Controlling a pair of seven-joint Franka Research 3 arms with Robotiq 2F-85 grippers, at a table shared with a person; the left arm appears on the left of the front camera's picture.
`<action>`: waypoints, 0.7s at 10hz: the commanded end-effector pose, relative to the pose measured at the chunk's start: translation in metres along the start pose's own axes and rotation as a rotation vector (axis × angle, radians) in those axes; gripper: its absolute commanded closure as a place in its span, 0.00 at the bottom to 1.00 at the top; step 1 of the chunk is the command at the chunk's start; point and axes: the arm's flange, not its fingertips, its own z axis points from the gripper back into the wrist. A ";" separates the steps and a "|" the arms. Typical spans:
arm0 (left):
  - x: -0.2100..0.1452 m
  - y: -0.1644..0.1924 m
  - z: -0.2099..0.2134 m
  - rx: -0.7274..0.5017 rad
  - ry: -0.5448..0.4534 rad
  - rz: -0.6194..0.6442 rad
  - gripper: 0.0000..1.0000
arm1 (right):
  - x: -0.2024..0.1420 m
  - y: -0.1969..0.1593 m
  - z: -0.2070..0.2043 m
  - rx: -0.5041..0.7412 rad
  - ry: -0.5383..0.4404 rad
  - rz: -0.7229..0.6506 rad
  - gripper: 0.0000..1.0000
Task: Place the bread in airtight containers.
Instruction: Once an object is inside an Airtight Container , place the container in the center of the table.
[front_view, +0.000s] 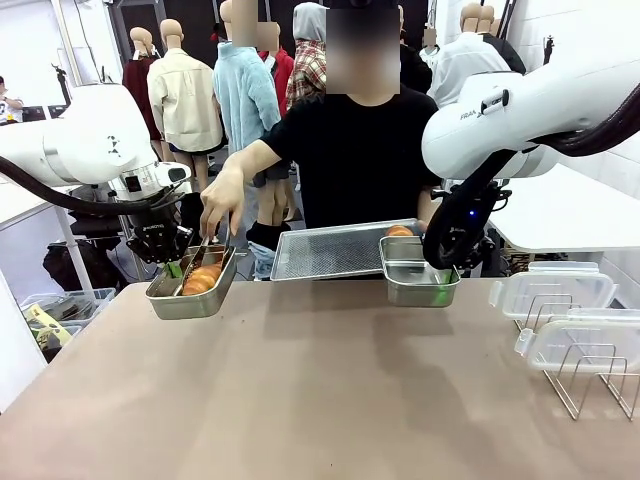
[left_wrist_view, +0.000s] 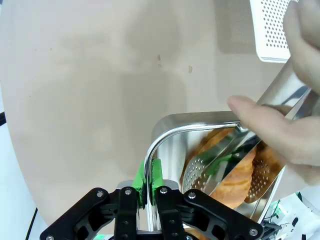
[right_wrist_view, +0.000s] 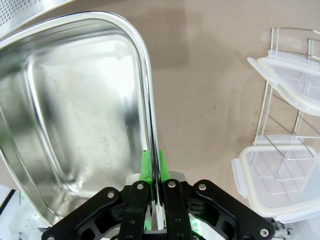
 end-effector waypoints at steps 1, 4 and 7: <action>0.001 0.001 0.003 0.009 -0.016 -0.006 1.00 | -0.001 -0.001 -0.002 0.007 -0.023 0.011 1.00; 0.001 0.001 0.003 0.009 -0.016 -0.006 1.00 | -0.001 -0.001 -0.002 0.007 -0.023 0.011 1.00; 0.001 0.001 0.003 0.009 -0.016 -0.006 1.00 | -0.001 -0.001 -0.002 0.007 -0.023 0.011 1.00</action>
